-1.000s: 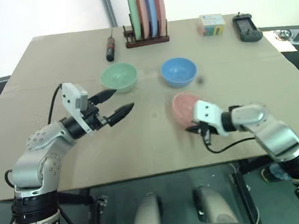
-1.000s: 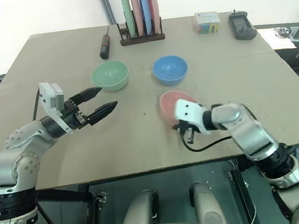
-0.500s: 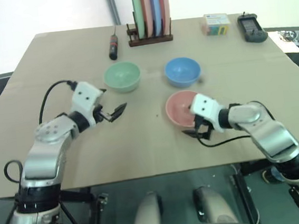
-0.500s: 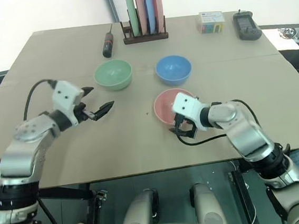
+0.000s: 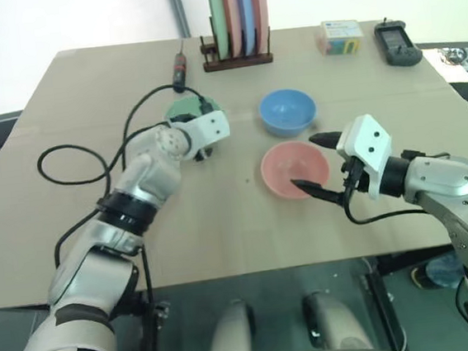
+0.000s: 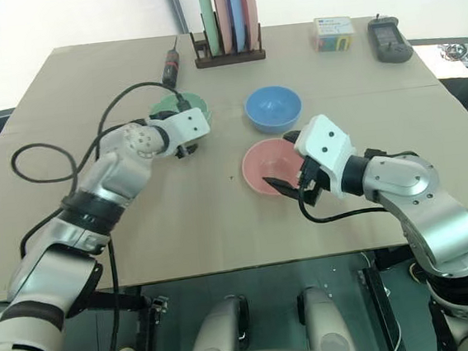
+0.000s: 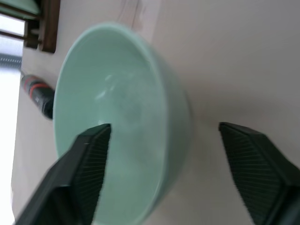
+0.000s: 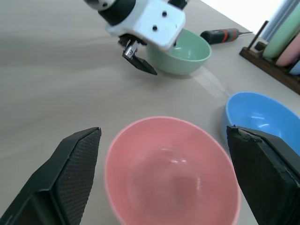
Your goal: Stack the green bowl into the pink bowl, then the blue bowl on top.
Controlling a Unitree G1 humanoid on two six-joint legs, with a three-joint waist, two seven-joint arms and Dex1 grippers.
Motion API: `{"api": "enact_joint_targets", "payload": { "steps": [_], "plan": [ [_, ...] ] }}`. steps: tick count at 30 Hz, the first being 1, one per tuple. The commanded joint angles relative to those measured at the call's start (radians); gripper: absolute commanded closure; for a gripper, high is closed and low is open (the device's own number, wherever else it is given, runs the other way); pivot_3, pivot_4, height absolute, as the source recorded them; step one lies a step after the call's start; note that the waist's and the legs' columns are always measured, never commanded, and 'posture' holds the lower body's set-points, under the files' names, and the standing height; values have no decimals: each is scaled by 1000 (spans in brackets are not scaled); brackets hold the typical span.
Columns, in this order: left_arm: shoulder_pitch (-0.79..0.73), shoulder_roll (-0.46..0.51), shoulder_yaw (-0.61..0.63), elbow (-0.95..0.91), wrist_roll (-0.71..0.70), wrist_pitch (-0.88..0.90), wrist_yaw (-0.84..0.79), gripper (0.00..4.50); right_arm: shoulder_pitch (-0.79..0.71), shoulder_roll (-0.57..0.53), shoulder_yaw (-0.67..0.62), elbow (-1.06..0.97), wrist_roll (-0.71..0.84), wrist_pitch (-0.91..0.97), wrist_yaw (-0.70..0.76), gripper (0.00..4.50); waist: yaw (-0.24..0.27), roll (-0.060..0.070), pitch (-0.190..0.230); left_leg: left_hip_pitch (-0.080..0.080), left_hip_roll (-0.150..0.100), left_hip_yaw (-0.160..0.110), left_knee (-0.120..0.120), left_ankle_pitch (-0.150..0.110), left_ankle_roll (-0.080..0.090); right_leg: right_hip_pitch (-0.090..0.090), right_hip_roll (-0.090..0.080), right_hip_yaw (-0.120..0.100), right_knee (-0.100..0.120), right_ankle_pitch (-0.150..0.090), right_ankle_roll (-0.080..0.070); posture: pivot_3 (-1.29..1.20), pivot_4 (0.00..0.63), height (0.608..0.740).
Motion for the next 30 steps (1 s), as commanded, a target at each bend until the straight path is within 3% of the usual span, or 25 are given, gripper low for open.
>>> {"api": "enact_joint_targets", "payload": {
  "steps": [1, 2, 3, 5, 7, 13, 17, 21, 23, 28, 30],
  "plan": [
    [-27, 3, 15, 18, 30, -33, -14, 2322, 16, -16, -34, -48, 13, -16, -30, 0, -1, 0, 0, 0, 0, 0, 0, 0, 0, 0, 0, 0, 0, 0, 0, 0, 150, 740],
    [-27, 2, 18, 20, 32, -40, -20, 2532, 21, -20, -37, -50, 16, -18, -36, 0, -1, 0, 0, 0, 0, 0, 0, 0, 0, 0, 0, 0, 0, 0, 0, 0, 150, 740],
    [-28, 2, 24, 18, 30, -40, -29, 3125, 28, -25, -43, -53, 19, -18, -42, 0, 0, 0, 0, 0, 0, 0, 0, 0, 0, 0, 0, 0, 0, 0, 0, 0, 150, 740],
    [-32, 4, 36, 16, 26, -43, -46, 3863, 41, -35, -55, -59, 28, -19, -48, 0, 1, 0, 0, 0, 0, 0, 0, 0, 0, 0, 0, 0, 0, 0, 0, 0, 150, 740],
    [-34, 5, 49, 16, 14, -44, -66, 4417, 55, -47, -69, -64, 39, -25, -49, 0, 3, 0, 0, -1, 0, 0, 1, 0, 0, 0, 0, 0, 0, 0, 0, 0, 150, 740],
    [-5, 28, 91, -75, -35, -66, -163, 4417, 89, -65, -131, -63, 84, -47, -41, 0, 3, 0, 0, -1, 0, 0, 1, 0, 0, 0, 0, 0, 0, 0, 0, 0, 150, 740],
    [27, 35, 180, -253, -197, -117, -299, 4417, 148, -59, -238, -63, 152, -76, -28, 0, 5, 0, 0, -2, 0, 0, 1, 0, 0, -1, 0, 0, 0, 0, 0, 0, 150, 740],
    [79, 34, 220, -413, -390, -206, -477, 4417, 264, -95, -379, -59, 195, -83, -9, 0, 9, 0, 0, -5, 0, -1, 2, 0, 0, -2, -1, -1, 0, 0, 0, 0, 150, 740],
    [87, 18, 212, -461, -435, -168, -509, 4417, 341, -116, -442, -65, 196, -100, 8, 0, 9, 0, 0, -4, 0, -1, 3, 0, 0, -2, -1, -1, 0, 0, 0, 0, 150, 740],
    [97, -9, 175, -474, -493, -265, -599, 4417, 500, -133, -561, -95, 203, -127, 13, 0, 3, 0, 0, -2, 0, 0, 4, 0, 0, -1, -1, 0, 2, 0, 1, 0, 150, 740],
    [84, -30, 161, -441, -500, -277, -619, 3903, 528, -132, -580, -108, 207, -134, 3, 0, 0, 0, 0, 1, 0, 1, 4, 0, 0, 1, 0, 1, 2, -1, 3, 0, 150, 740]
  ]
}}
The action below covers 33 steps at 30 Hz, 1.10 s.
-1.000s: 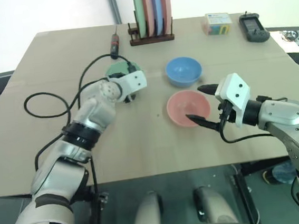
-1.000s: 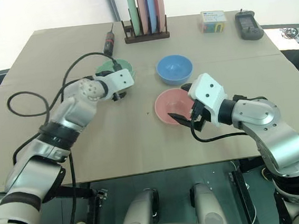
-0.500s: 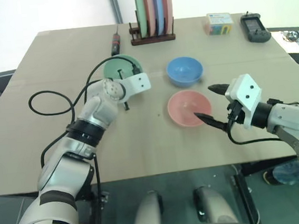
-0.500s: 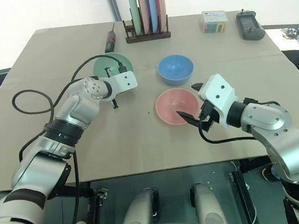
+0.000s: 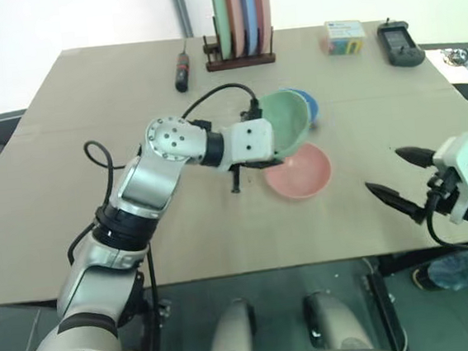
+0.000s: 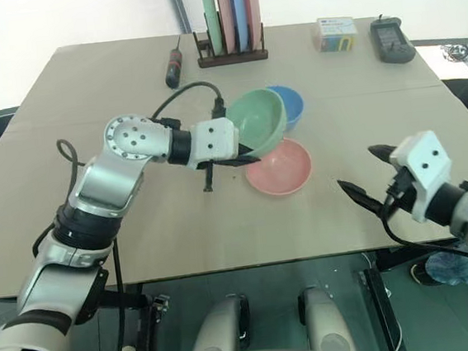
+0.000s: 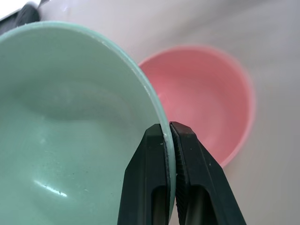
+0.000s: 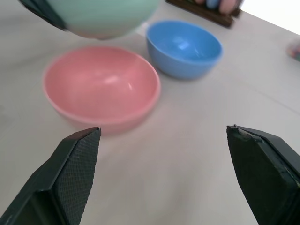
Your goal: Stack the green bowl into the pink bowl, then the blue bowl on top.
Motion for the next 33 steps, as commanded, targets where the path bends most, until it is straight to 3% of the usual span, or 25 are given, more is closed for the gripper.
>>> {"api": "enact_joint_targets", "payload": {
  "steps": [1, 6, 11, 17, 22, 26, 33],
  "plan": [
    [-32, -40, -17, 27, -28, -69, -40, 3577, 33, -8, -69, -68, 20, -37, -15, 0, 0, 0, 0, 2, 0, 0, 0, 0, 0, 2, 0, 0, 0, -1, 1, 0, 150, 740],
    [-55, -84, -15, 76, -42, -99, -67, 1814, 27, -5, -36, -88, 33, -35, -64, 0, 1, 0, 0, 4, 0, 0, 1, 0, 0, 4, 0, 1, -1, -3, -2, 0, 150, 740],
    [-59, -77, 61, 53, -86, 12, -14, 42, -16, -13, 16, -58, 44, -45, -80, 0, 1, 0, 0, 4, 0, -1, 1, 0, 0, 4, 0, 0, 0, -3, -2, 0, 150, 740],
    [-27, -10, 118, 27, -58, 39, 63, 42, -65, -17, 62, -26, 55, -68, -75, 0, 1, 0, 0, 4, 0, -1, 1, 0, 0, 4, 0, 0, 0, -2, -1, 0, 150, 740],
    [-136, 54, 32, 307, 234, -202, 265, 42, -151, 0, 113, 14, 85, -128, -57, 0, 3, 0, 0, 4, 0, -1, 1, 0, 0, 5, 0, 0, -1, -1, 1, 0, 150, 740],
    [-280, -23, -51, 618, 360, -402, 367, 42, -153, 0, 117, 19, 80, -139, -79, 0, 15, 0, 0, 3, -1, -3, 1, 0, 0, 6, 1, 0, -3, -1, 1, 0, 150, 740],
    [-512, -209, -177, 1136, 552, -673, 589, 42, -30, 23, -13, -62, 120, -140, -134, 0, 28, -1, 0, -6, -4, -5, 1, 0, 1, 3, 0, 1, -9, 1, 0, 0, 150, 740]
  ]
}}
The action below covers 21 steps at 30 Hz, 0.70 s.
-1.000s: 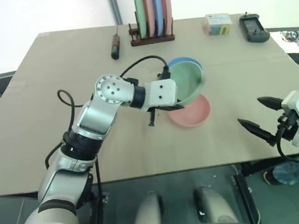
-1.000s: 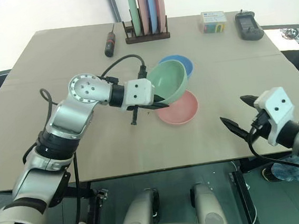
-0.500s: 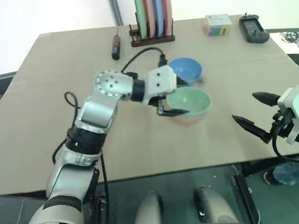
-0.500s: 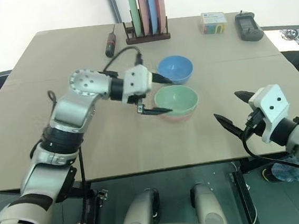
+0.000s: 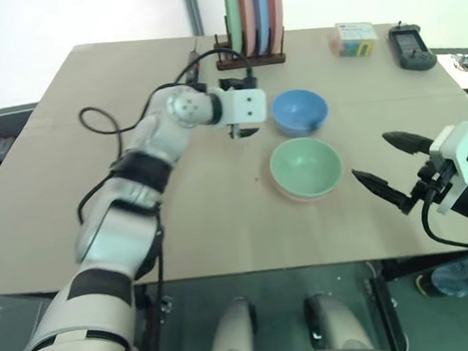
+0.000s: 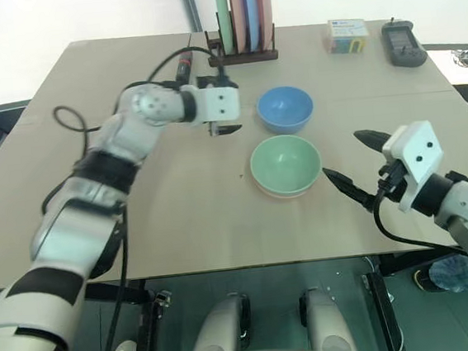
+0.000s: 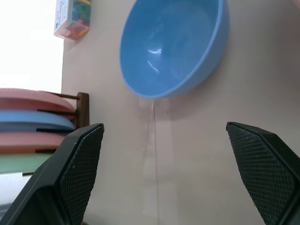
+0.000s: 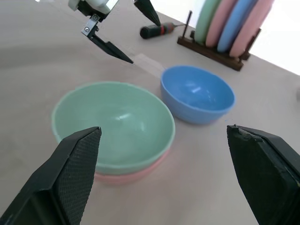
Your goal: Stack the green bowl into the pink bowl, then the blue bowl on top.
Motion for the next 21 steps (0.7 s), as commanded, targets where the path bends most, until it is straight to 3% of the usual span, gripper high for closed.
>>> {"api": "enact_joint_targets", "payload": {
  "steps": [1, 10, 13, 15, 16, 17, 18, 21],
  "plan": [
    [-91, -59, -49, 186, 92, -122, 126, 42, 45, 15, -95, -87, 36, -16, -42, 0, -4, 0, 0, -1, 0, 0, 0, 0, 0, -1, 0, 0, 0, 0, 0, 0, 150, 740],
    [-150, -187, -121, 365, 222, -158, 276, 42, 135, 34, -142, -164, 57, -21, -109, 0, -15, 0, 0, -1, 0, -1, 1, 0, 0, -1, 0, 0, 3, -1, 2, 0, 150, 740],
    [-154, -213, -136, 385, 251, -155, 306, 679, 139, 32, -135, -172, 59, -20, -123, 0, -18, 0, 0, 0, 0, -1, 1, 0, 0, -1, 0, 0, 4, -1, 2, 0, 150, 740],
    [-153, -229, -146, 397, 271, -139, 323, 1356, 139, 27, -131, -170, 57, -20, -129, 0, -21, 0, 0, 0, 0, -1, 1, 0, 0, -1, 0, 0, 5, -1, 2, 0, 150, 740],
    [-153, -235, -151, 401, 282, -134, 332, 2006, 139, 25, -129, -170, 57, -20, -131, 0, -22, 0, 0, 0, 0, -1, 1, 0, 0, -1, 0, 0, 5, -1, 1, 0, 150, 740],
    [-154, -239, -154, 404, 290, -131, 339, 2104, 138, 24, -128, -168, 56, -20, -132, 0, -24, 0, 0, 0, 0, -1, 1, 0, 0, -1, 0, 0, 5, -1, 1, 0, 150, 740],
    [-153, -243, -154, 407, 293, -126, 342, 2600, 138, 22, -126, -166, 55, -21, -133, 0, -24, 0, 0, 0, 0, -1, 1, 0, 0, -1, 0, 0, 5, 0, 1, 0, 150, 740],
    [-152, -249, -154, 413, 299, -122, 342, 3501, 132, 16, -118, -160, 51, -22, -134, 0, -24, 0, 0, 0, 0, -1, 1, 0, 0, -1, 0, 0, 5, 0, 1, 0, 150, 740]
  ]
}}
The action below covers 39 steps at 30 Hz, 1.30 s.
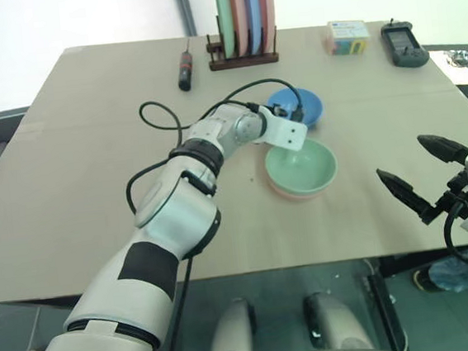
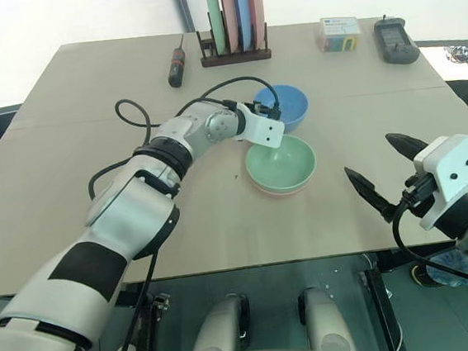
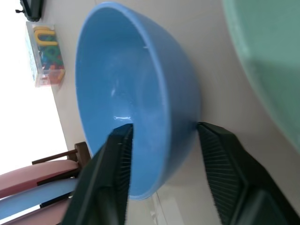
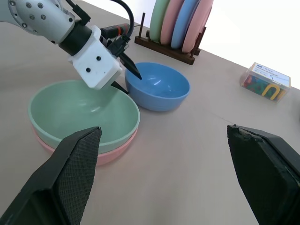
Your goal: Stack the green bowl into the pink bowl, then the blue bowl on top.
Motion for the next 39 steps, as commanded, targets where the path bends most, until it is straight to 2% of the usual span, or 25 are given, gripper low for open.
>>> {"api": "enact_joint_targets", "payload": {
  "steps": [1, 2, 6, 9, 13, 15, 17, 20, 23, 26, 29, 30, 32, 33, 35, 39],
  "plan": [
    [-33, -4, 8, 0, 6, 10, 18, 4033, -9, -15, -4, -20, -1, -21, -12, 0, 0, 0, 0, 0, 0, 0, 0, 0, 0, 0, 0, 0, 0, 0, 0, 0, 150, 740],
    [-33, -2, 7, 1, 8, 8, 19, 4422, -12, -18, 0, -16, -4, -22, -11, 0, 0, 0, 0, 0, 0, 0, 0, 0, 0, 0, 0, 0, 0, 0, 0, 0, 150, 740],
    [-38, 30, 33, -8, -18, -28, -3, 4466, -26, -25, 14, -1, -10, -25, -8, 0, 0, 0, 0, 0, 0, 0, 0, 0, 0, 0, 0, 0, 0, 0, 0, 0, 150, 740],
    [-42, 74, 107, -41, -109, -118, -96, 4466, -27, -28, 17, 7, -13, -30, -3, 0, -1, 0, 0, 0, 0, 0, 0, 0, 0, 0, 0, 0, 0, 0, 0, 0, 150, 740],
    [-3, 144, 237, -130, -322, -324, -413, 4466, -5, -31, -3, 18, -11, -42, 13, 0, 0, 0, 0, 0, 0, 0, 0, 0, 0, -1, 0, 0, 1, 0, -1, 0, 150, 740],
    [69, 195, 289, -254, -531, -361, -725, 4466, 38, 11, -50, 12, -1, -151, 73, 0, 3, 1, 0, -1, 0, 0, 0, 0, 0, -1, 0, 0, 0, 0, -1, 0, 150, 740],
    [124, 234, 317, -376, -661, -314, -918, 4466, 93, 41, -91, 3, 7, -235, 130, 0, 0, 1, -1, 0, 0, 0, -1, 0, 0, 0, 0, 0, 0, 0, -1, 0, 150, 740],
    [199, 297, 326, -568, -797, -237, -1097, 4466, 217, 83, -168, -15, 61, -304, 207, 0, -2, 1, -1, 1, 0, 0, 0, 0, 0, 0, 0, 0, 2, 0, -1, 0, 150, 740],
    [245, 344, 311, -702, -869, -165, -1163, 4466, 329, 103, -255, -9, 110, -353, 272, 0, -2, 1, 0, 4, 1, -1, 0, 0, 0, 2, 0, 0, 3, 0, -1, 0, 150, 740],
    [262, 355, 308, -752, -883, -146, -1166, 4466, 380, 99, -294, 2, 134, -380, 296, 0, -2, 1, -1, 12, 1, 0, 1, 0, 0, 12, 0, 0, 2, -1, -1, 0, 150, 740],
    [267, 355, 268, -806, -905, -99, -1166, 4466, 446, 92, -339, 16, 149, -398, 342, 0, -2, 3, -2, 13, 1, 0, 5, 0, 0, 13, 0, 1, 3, -5, -1, 0, 150, 740],
    [266, 359, 254, -816, -907, -84, -1166, 3856, 455, 89, -342, 20, 148, -403, 348, 0, -2, 3, -2, 13, 1, 0, 6, 0, 0, 13, 0, 1, 4, -5, -1, 0, 150, 740],
    [263, 353, 259, -825, -906, -69, -1166, 3322, 457, 83, -334, 25, 144, -413, 350, 0, -2, 3, -2, 12, 1, 0, 7, 0, 0, 13, 0, 1, 4, -5, -1, 0, 150, 740],
    [265, 346, 272, -829, -904, -66, -1166, 2829, 455, 80, -327, 25, 143, -414, 347, 0, -4, 3, -2, 12, 1, 0, 8, 0, 0, 13, 1, 1, 4, -5, -1, 0, 150, 740],
    [271, 342, 294, -845, -900, -58, -1151, 2348, 444, 72, -302, 27, 133, -416, 343, 0, -4, 3, -2, 11, 1, 0, 9, 0, 0, 13, 1, 1, 4, -5, -1, 0, 150, 740],
    [296, 364, 339, -907, -912, 65, -1103, 2348, 414, 51, -251, 35, 117, -410, 335, 0, -4, 3, -2, 11, 1, 0, 9, 0, 0, 13, 1, 1, 4, -5, -1, 0, 150, 740]
  ]
}}
